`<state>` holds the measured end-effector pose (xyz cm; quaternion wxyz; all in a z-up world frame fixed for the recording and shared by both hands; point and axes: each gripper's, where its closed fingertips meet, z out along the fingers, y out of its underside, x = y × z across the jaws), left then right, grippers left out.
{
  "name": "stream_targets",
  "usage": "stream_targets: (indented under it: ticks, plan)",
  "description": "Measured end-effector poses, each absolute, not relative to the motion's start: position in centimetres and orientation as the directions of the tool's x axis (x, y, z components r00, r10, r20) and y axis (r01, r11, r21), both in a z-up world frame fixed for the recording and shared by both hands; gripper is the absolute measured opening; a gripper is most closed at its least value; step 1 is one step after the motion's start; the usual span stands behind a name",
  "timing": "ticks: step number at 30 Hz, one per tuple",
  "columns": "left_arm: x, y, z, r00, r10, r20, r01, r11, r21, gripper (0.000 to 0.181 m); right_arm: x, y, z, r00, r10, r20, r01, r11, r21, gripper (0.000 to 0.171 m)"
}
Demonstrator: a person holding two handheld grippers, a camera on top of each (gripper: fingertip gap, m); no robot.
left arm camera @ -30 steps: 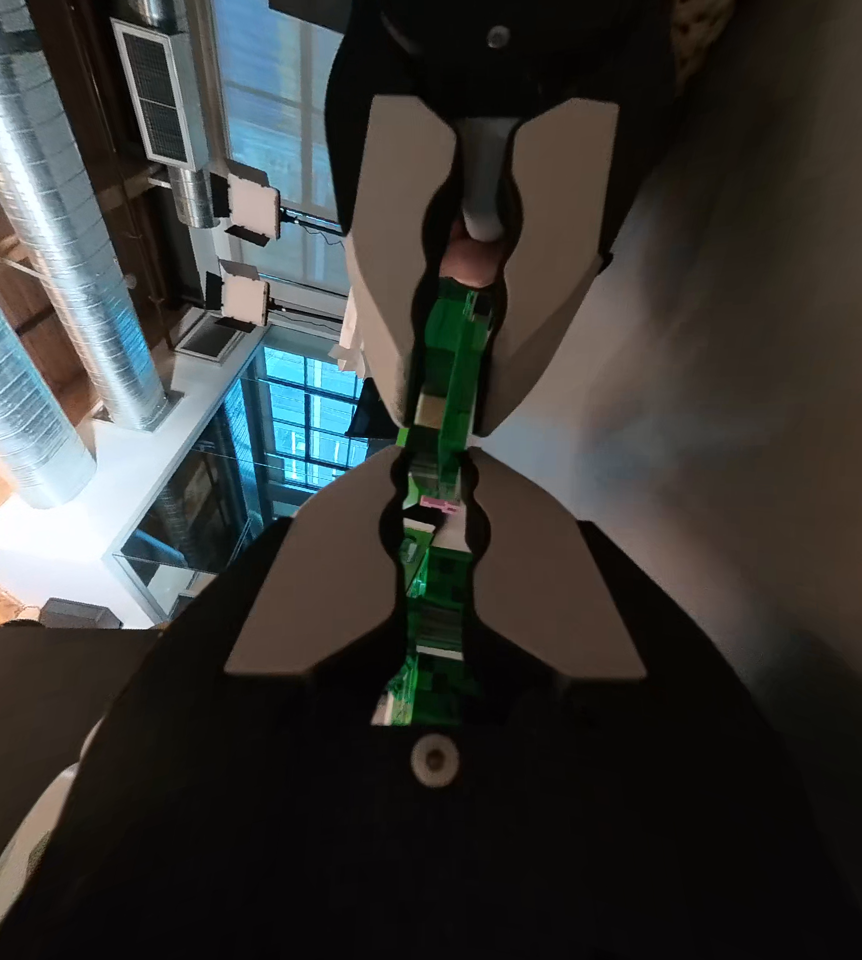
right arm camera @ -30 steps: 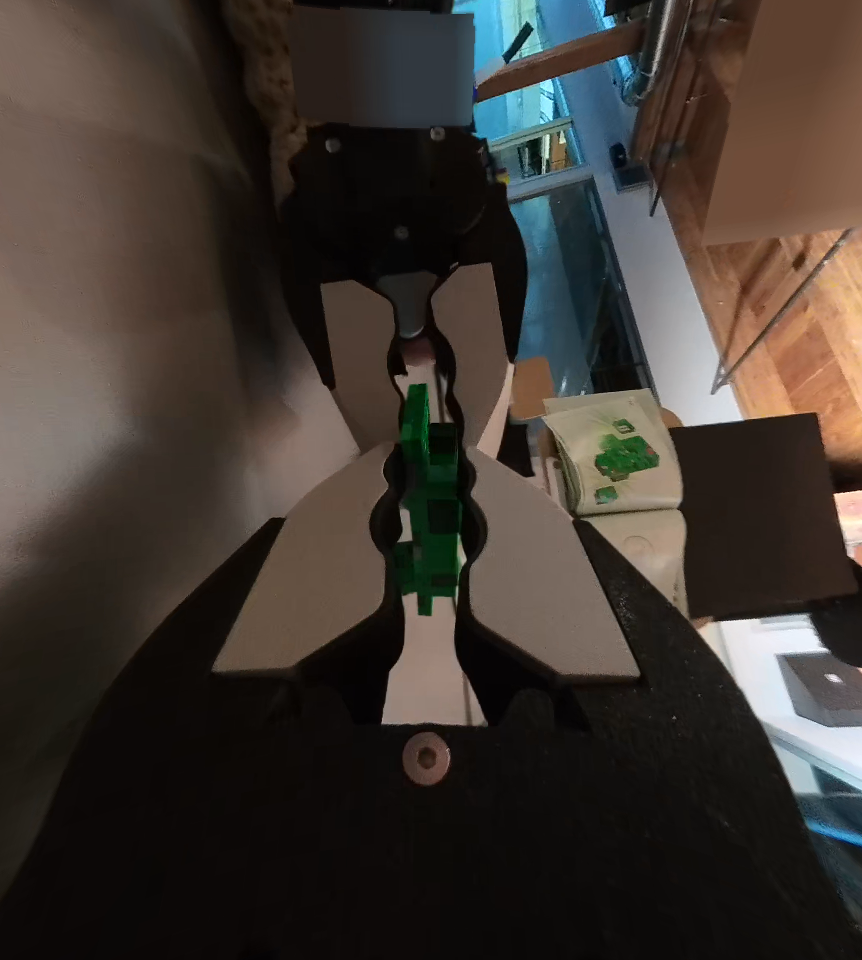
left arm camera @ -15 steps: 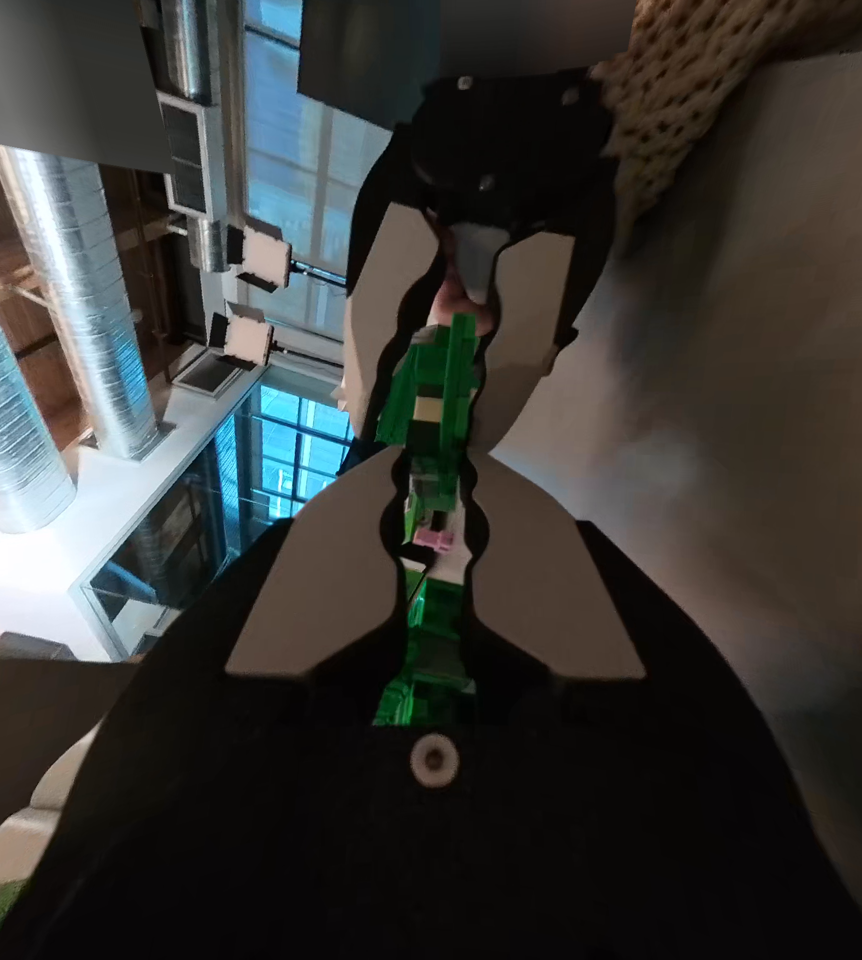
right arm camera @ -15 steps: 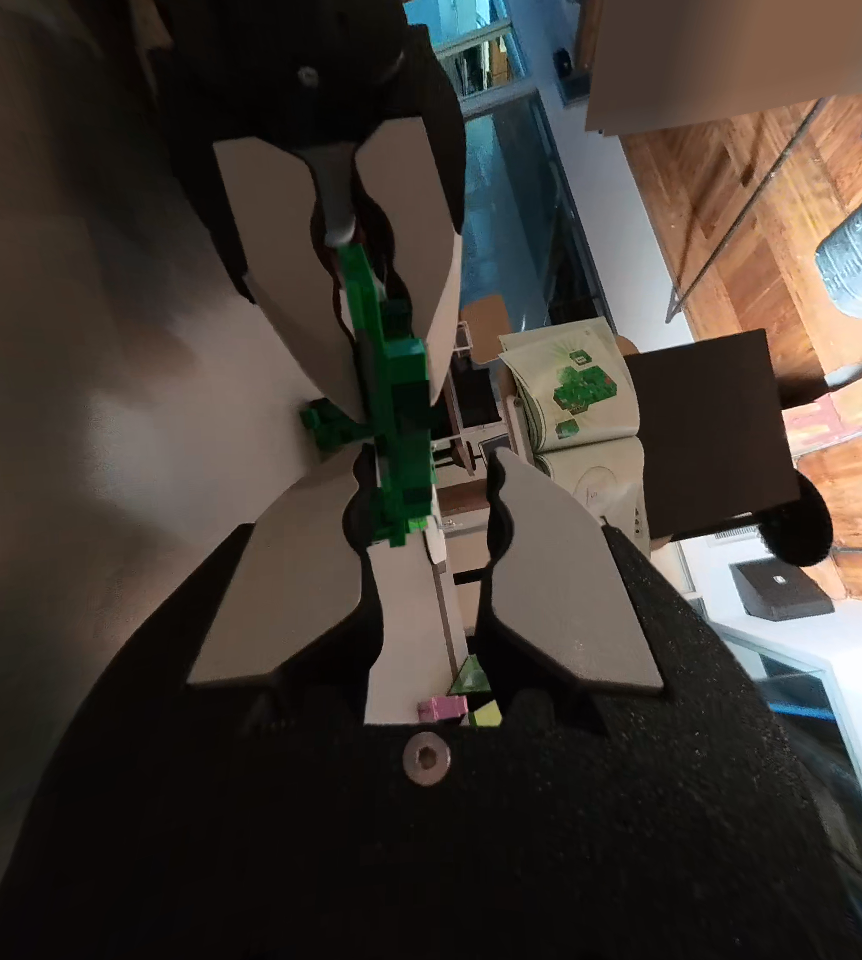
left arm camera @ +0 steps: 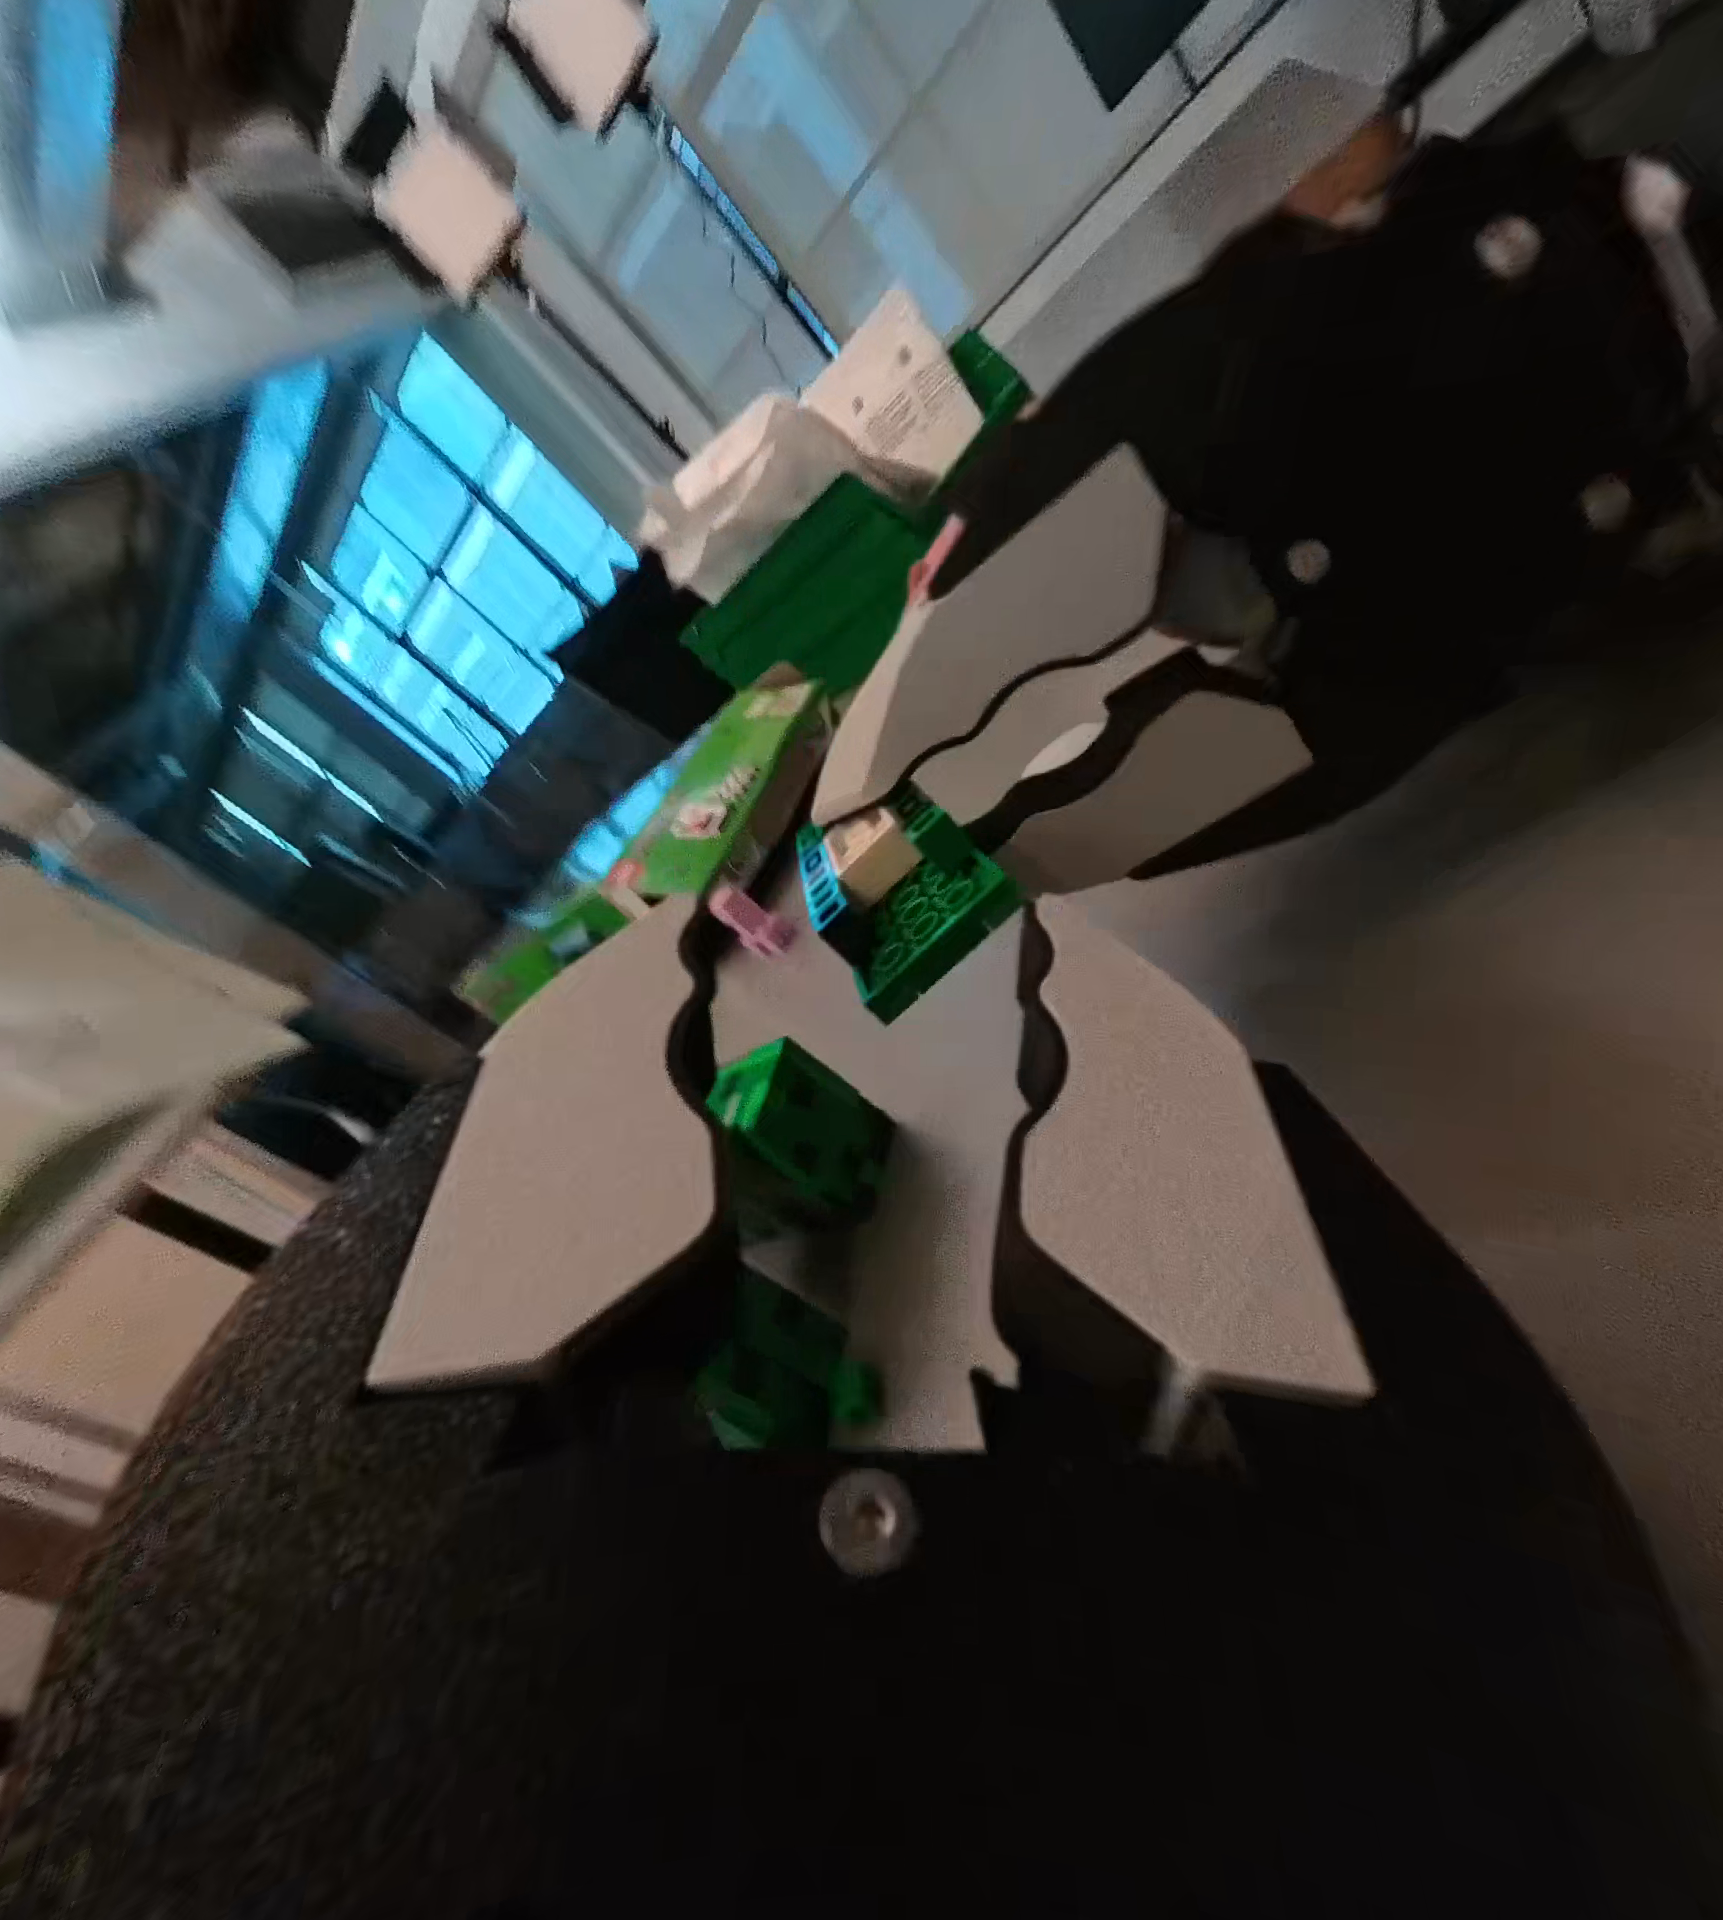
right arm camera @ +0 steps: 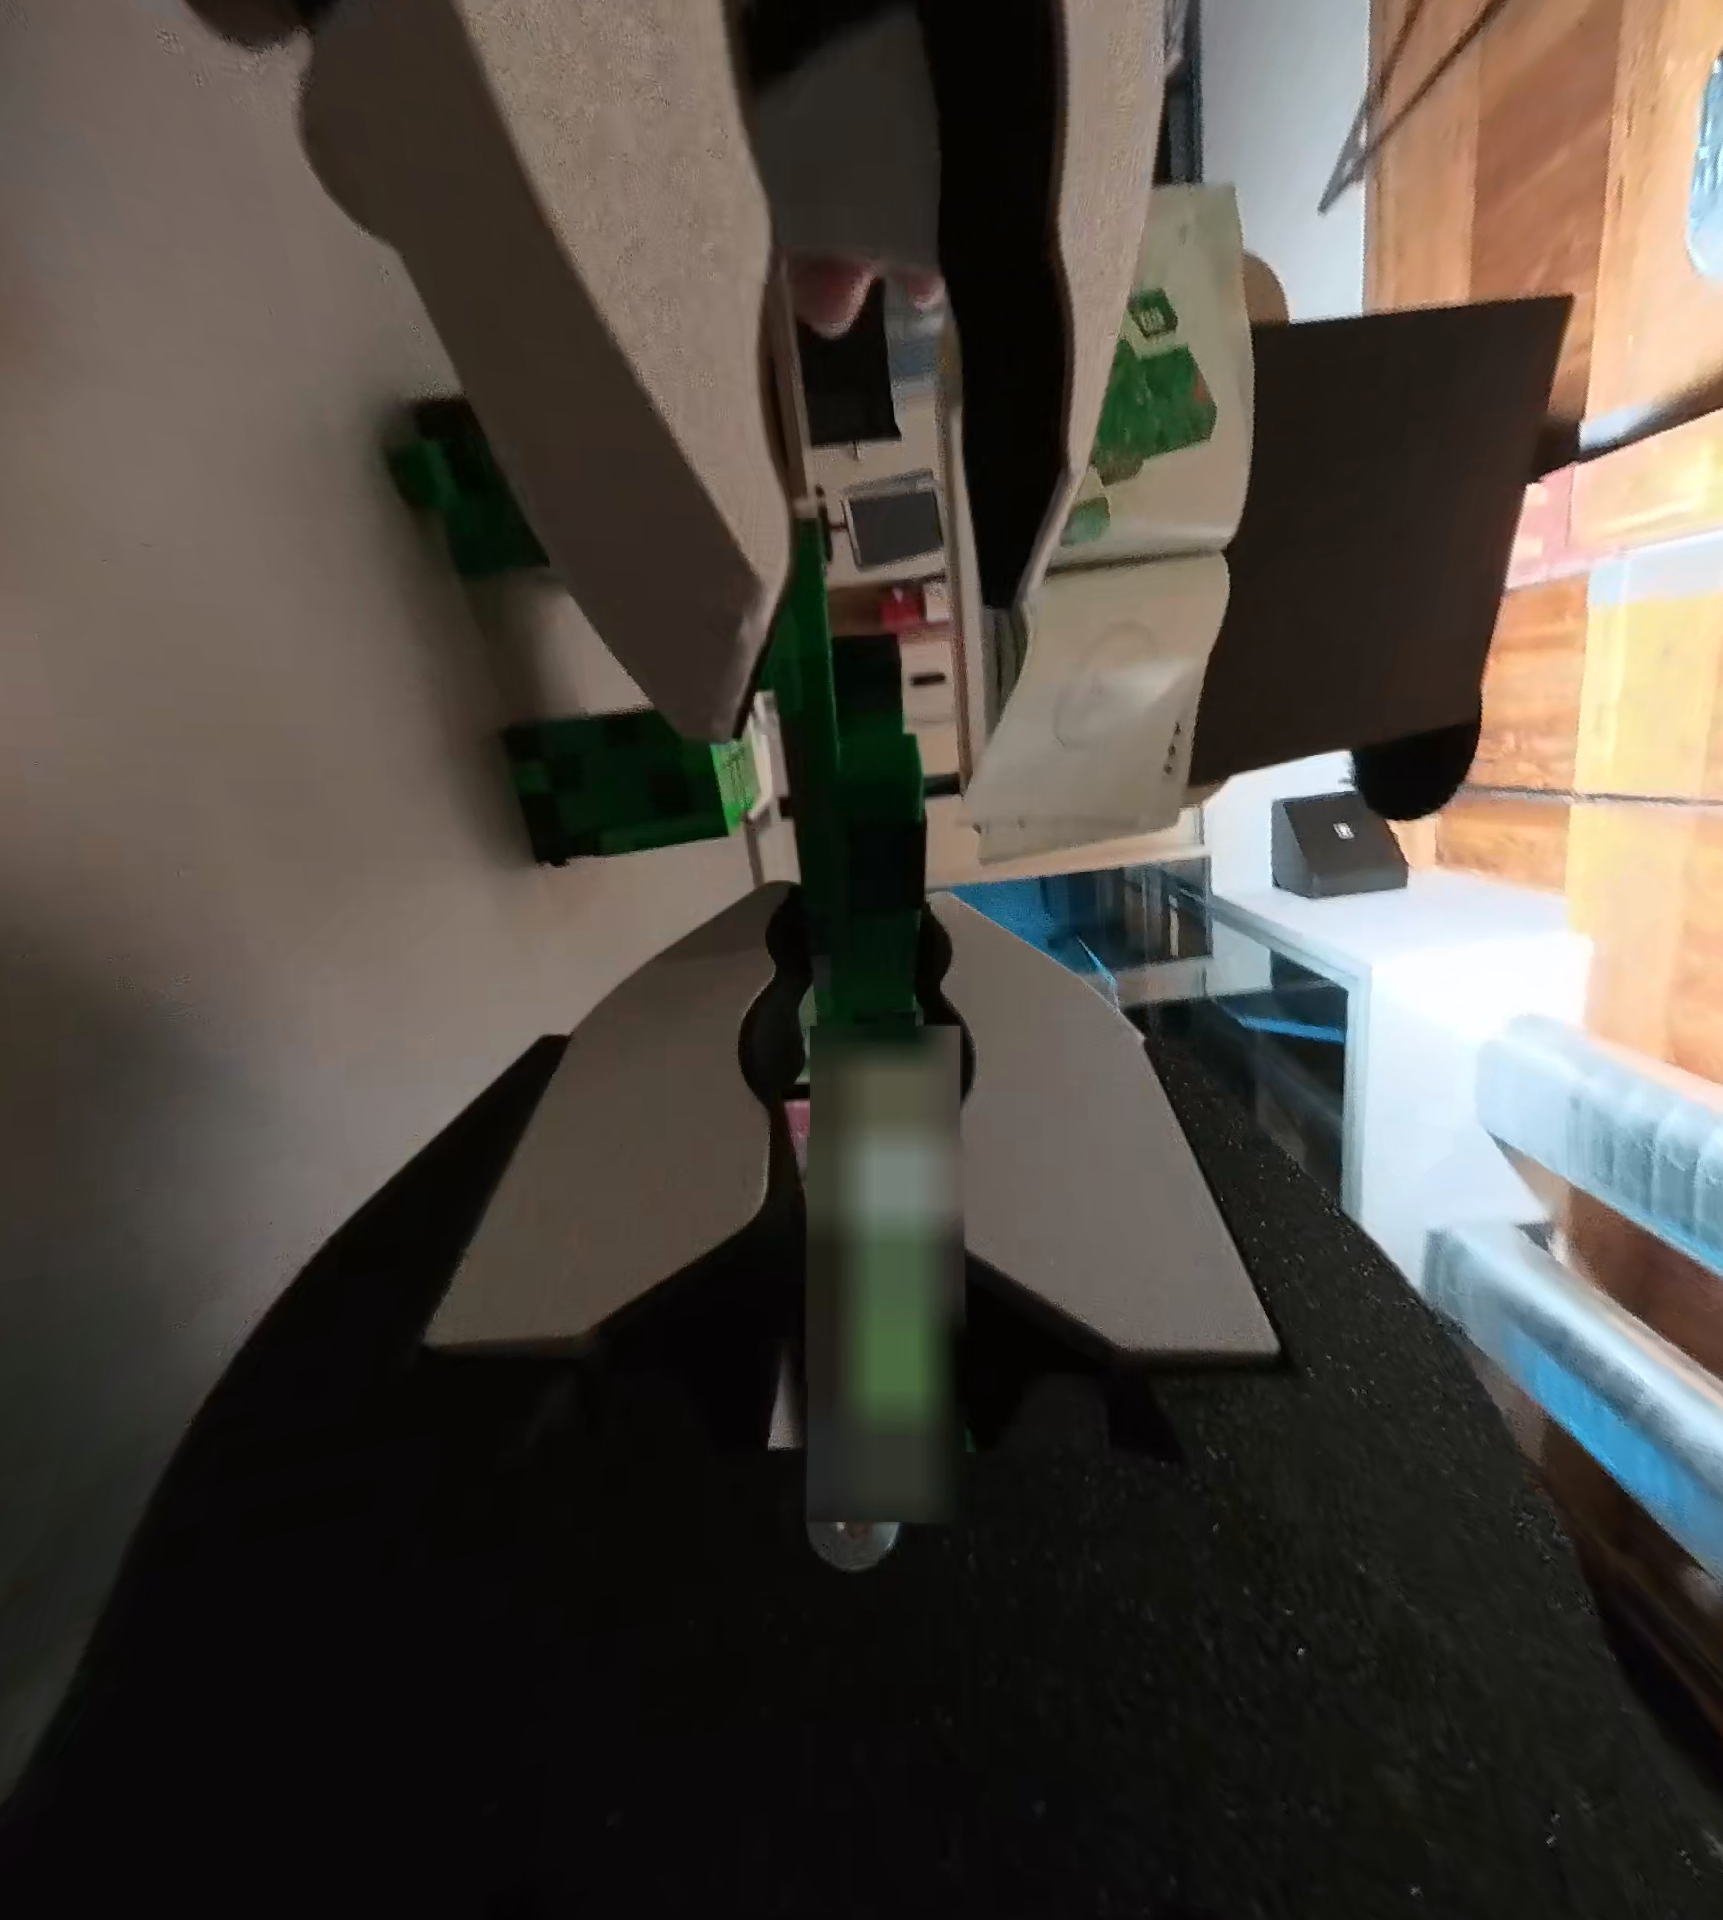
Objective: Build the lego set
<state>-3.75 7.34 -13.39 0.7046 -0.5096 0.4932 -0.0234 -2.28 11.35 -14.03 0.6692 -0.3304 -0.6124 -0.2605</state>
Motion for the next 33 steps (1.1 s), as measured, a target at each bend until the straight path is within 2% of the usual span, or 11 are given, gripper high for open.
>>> stream_targets:
  ticks: [3, 6, 19, 27, 30, 33]
  plan:
    - [-3.6, 7.9, -13.9, 0.570, -0.651, -0.502, -0.405, 0.309, -0.861, 0.075, -2.1, 12.1, -14.1, 0.085, 0.019, 0.996, 0.808, 0.583, -0.080, 0.018]
    - [-3.4, 8.1, -14.4, 0.583, -0.698, -0.415, -0.371, 0.225, -0.901, 0.079, -2.1, 12.9, -14.5, 0.038, -0.005, 0.999, 0.849, 0.528, -0.030, 0.018]
    - [-4.1, 9.5, -15.4, 0.629, -0.710, -0.317, -0.350, 0.104, -0.931, 0.055, -3.9, 11.0, -14.0, -0.025, -0.148, 0.989, 0.840, 0.534, 0.102, 0.018]
    - [-4.1, 9.6, -16.2, 0.598, -0.720, -0.352, -0.400, 0.112, -0.910, 0.039, -4.2, 10.6, -14.4, -0.093, -0.198, 0.976, 0.831, 0.524, 0.185, 0.018]
    - [-4.6, 9.9, -16.5, 0.593, -0.717, -0.368, -0.428, 0.106, -0.897, 0.038, -4.4, 10.4, -14.6, -0.069, -0.169, 0.983, 0.806, 0.571, 0.155, 0.022]
    - [-5.6, 10.5, -16.9, 0.570, -0.683, -0.457, -0.503, 0.150, -0.851, 0.038, -3.1, 10.2, -14.6, 0.005, -0.069, 0.998, 0.743, 0.668, 0.043, 0.035]
